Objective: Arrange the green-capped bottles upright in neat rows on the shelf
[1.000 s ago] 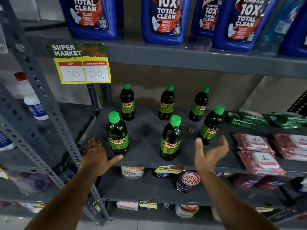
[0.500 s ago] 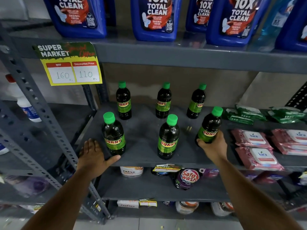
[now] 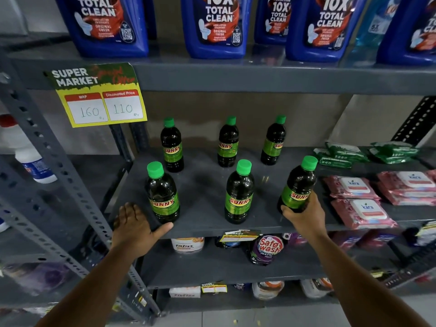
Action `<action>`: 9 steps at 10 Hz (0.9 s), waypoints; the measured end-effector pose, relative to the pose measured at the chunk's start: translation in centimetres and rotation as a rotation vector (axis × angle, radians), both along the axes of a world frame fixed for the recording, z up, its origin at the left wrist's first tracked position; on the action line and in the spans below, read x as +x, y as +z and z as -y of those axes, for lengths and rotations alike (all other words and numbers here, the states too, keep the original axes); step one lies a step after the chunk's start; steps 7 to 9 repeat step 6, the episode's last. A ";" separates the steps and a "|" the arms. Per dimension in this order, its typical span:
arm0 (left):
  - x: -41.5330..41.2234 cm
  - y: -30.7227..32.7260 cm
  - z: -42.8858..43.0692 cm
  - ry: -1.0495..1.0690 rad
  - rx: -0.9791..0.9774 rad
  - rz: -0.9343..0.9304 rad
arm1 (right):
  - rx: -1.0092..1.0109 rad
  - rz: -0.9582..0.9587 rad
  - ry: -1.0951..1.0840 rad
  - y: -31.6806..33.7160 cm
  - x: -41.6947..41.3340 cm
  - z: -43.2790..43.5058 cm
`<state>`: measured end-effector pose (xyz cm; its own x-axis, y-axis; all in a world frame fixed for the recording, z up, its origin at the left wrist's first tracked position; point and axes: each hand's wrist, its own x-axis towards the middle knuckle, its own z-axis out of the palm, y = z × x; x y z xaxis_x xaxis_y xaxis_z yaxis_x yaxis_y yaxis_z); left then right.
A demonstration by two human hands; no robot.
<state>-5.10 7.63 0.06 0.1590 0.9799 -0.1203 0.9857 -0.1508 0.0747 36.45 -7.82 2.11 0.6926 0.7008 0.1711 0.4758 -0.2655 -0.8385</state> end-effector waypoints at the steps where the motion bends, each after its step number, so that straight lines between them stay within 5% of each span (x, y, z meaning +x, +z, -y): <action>1: 0.0 0.1 0.0 -0.005 0.009 0.010 | 0.021 -0.019 -0.010 0.1 -0.5 0.1; 9: -1.2 1.1 1.6 -0.121 0.077 0.110 | 0.014 0.162 0.064 1.1 -2.2 2.0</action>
